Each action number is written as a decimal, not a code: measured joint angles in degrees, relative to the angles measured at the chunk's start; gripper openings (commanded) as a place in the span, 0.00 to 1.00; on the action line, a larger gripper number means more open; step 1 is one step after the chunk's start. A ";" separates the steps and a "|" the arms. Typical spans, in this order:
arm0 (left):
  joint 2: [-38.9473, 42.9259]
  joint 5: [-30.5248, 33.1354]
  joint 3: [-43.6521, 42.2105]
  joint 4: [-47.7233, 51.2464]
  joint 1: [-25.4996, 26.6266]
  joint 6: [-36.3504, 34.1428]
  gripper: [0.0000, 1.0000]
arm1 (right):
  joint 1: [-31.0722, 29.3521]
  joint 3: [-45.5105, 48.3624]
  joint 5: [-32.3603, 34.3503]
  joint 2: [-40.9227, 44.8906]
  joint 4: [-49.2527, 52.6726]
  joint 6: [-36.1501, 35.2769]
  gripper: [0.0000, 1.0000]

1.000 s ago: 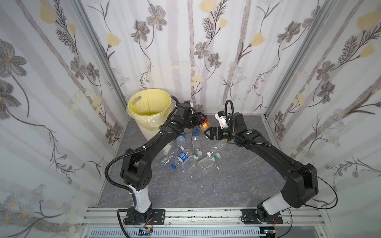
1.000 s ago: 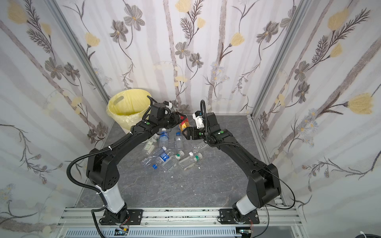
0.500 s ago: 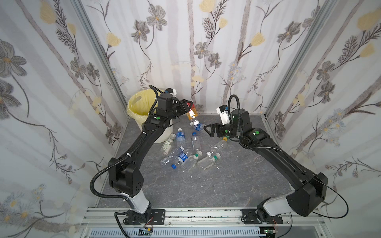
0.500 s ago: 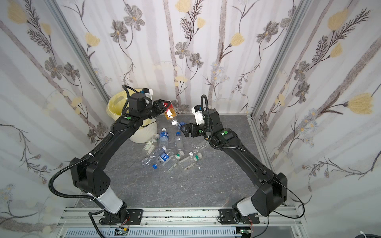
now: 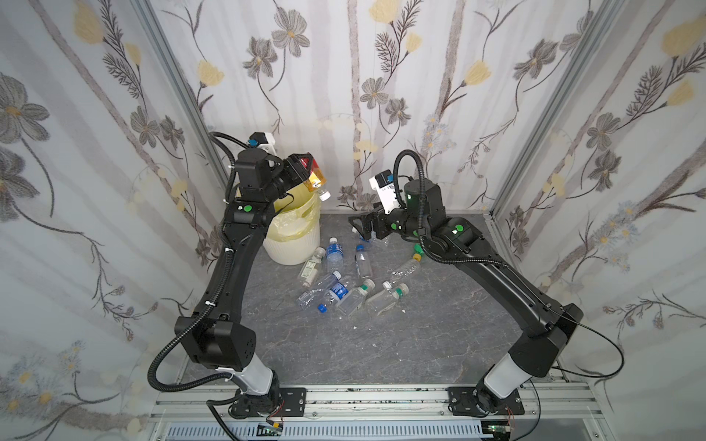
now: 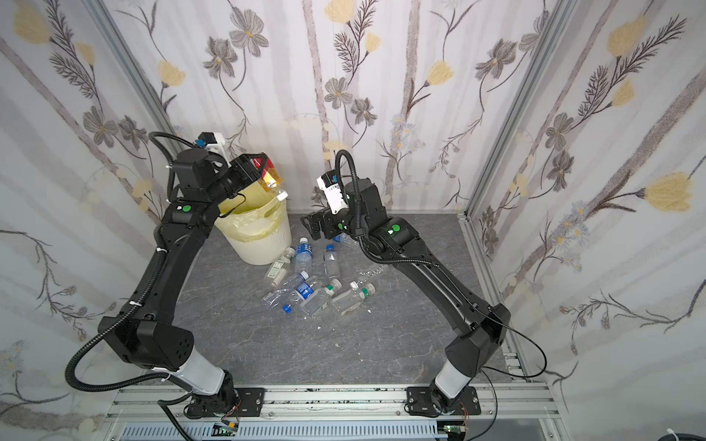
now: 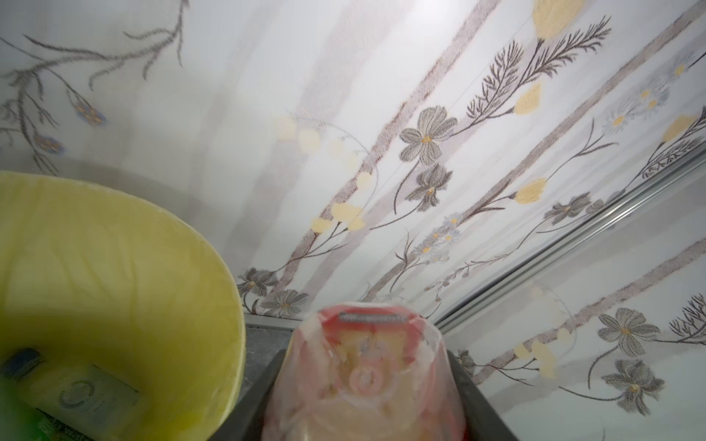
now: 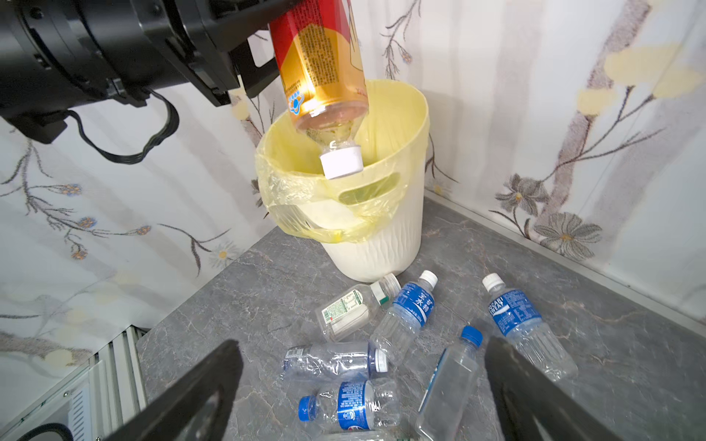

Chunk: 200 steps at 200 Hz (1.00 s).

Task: Throw the plastic bottles in the bin
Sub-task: 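Carry the red-and-yellow bottle over the bin with the left gripper while the right withdraws, then open the left gripper over the bin to drop the red-and-yellow bottle, then swing both empty grippers from the bin back toward the bottle pile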

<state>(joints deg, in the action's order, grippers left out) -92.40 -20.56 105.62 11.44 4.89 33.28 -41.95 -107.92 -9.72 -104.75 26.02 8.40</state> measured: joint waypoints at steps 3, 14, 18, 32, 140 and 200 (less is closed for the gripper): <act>0.02 -0.09 0.39 0.00 -0.66 -0.09 0.52 | -0.17 -0.81 0.17 -0.46 0.15 -0.13 1.00; 0.09 -0.09 2.01 0.22 -3.28 -0.07 0.53 | -0.90 -3.96 0.70 -2.16 0.90 -0.68 1.00; 0.09 -0.07 2.64 0.31 -4.07 -0.07 0.53 | -1.11 -5.07 0.90 -2.75 1.27 -0.92 1.00; 0.09 0.13 5.64 0.81 -6.58 -0.04 0.53 | -1.57 -7.63 0.96 -4.11 2.47 -1.27 1.00; -7.45 2.32 5.62 -0.68 -11.61 0.02 0.84 | -1.92 -8.87 0.85 -7.02 5.03 -1.09 1.00; -0.26 -2.14 2.75 1.53 -7.17 -0.26 1.00 | -1.97 -5.90 1.14 -6.91 5.35 -0.90 1.00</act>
<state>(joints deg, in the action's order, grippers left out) -92.66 -22.70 108.38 12.97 -2.28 33.01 -43.92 -113.82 -8.58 -111.66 31.38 7.51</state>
